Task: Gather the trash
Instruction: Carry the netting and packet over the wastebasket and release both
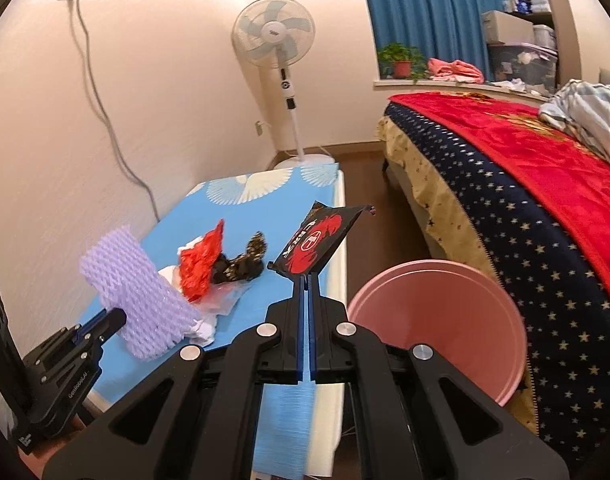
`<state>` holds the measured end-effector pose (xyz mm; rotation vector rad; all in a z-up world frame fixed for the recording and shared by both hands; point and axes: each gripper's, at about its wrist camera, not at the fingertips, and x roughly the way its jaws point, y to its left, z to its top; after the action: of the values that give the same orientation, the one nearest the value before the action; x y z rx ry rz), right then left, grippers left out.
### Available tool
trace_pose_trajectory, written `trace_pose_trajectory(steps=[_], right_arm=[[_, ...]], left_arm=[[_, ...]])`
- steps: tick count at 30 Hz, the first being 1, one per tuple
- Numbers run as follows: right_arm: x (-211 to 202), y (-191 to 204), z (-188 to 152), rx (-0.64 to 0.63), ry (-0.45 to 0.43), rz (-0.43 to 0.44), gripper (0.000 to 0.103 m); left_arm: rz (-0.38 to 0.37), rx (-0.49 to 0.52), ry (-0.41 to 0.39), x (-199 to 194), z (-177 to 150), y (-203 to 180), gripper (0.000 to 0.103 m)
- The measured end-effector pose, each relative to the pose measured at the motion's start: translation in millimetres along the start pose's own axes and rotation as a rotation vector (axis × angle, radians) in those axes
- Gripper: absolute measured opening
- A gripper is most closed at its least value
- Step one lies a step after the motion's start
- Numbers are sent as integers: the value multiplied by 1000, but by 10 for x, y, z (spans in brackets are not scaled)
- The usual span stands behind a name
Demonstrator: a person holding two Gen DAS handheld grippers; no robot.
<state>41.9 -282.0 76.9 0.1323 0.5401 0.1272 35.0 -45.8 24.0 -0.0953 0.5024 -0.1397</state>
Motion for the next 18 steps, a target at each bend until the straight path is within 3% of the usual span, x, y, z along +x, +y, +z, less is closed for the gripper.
trace_pose_trajectory(steps=[18], right_arm=[[-388,-665,296,32,-47,-167,2]], left_arm=[[-150,80,1,292,221,-794,8]])
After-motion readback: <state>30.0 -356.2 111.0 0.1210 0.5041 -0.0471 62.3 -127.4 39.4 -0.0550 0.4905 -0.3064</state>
